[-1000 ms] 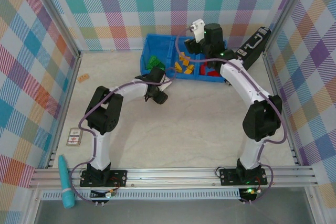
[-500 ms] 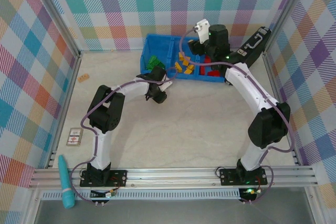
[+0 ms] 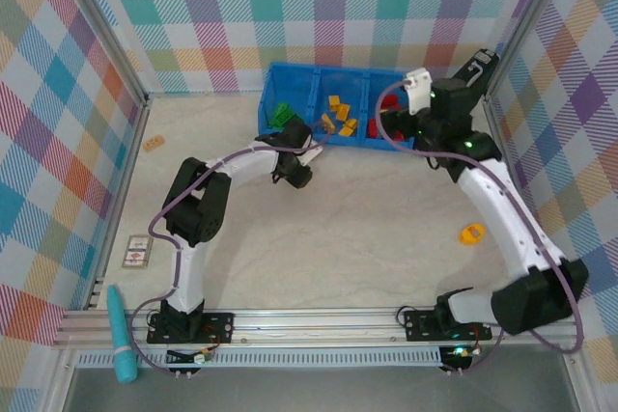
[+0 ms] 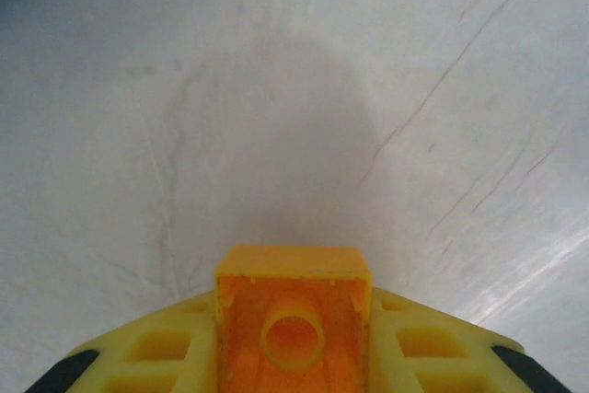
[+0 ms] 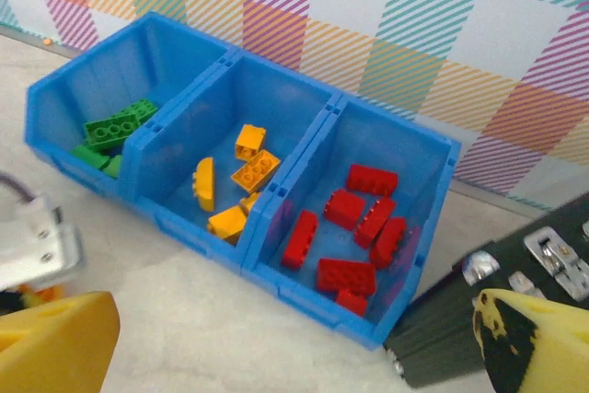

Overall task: Sort the legos into containers by color
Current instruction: Pick up the lego from the center of the table, then place the lego in the container.

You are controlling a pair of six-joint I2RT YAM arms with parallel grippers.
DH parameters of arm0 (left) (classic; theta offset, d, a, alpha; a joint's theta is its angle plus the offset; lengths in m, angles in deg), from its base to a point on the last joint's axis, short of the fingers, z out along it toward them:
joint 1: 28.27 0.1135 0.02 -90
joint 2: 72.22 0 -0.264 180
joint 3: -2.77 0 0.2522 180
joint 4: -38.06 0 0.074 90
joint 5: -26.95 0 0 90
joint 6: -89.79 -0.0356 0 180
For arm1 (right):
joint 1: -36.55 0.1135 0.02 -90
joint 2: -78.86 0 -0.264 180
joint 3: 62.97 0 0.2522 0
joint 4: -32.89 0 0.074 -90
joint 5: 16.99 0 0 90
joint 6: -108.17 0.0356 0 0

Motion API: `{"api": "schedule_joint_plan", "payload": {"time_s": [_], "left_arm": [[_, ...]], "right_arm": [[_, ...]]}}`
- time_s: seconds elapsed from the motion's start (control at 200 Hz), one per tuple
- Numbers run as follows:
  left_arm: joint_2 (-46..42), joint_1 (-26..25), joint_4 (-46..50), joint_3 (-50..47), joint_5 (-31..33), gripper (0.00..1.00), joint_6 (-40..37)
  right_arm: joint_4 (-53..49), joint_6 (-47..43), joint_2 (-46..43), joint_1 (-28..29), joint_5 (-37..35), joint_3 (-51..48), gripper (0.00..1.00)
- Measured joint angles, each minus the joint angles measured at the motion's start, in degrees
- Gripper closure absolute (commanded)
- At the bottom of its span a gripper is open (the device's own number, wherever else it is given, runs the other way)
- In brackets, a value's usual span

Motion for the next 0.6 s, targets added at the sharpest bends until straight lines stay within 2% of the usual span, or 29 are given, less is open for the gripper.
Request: {"api": "schedule_joint_plan", "payload": {"time_s": [0.2, 0.42, 0.6], "left_arm": [[0.0, -0.3, -1.3, 8.3, -0.5, 0.75, 1.4], [2.8, -0.3, -7.5, 18.0, -1.0, 0.75, 3.7], [8.4, -0.3, -15.1, 22.7, -1.1, 0.75, 7.2]], "right_arm": [[-3.9, 3.4, -6.9, 0.1, 2.1, -7.6, 0.01], [-6.5, 7.5, -7.3, 0.1, 2.7, -15.0, 0.01], [-6.3, 8.7, -7.3, 0.1, 3.7, -16.5, 0.01]]}}
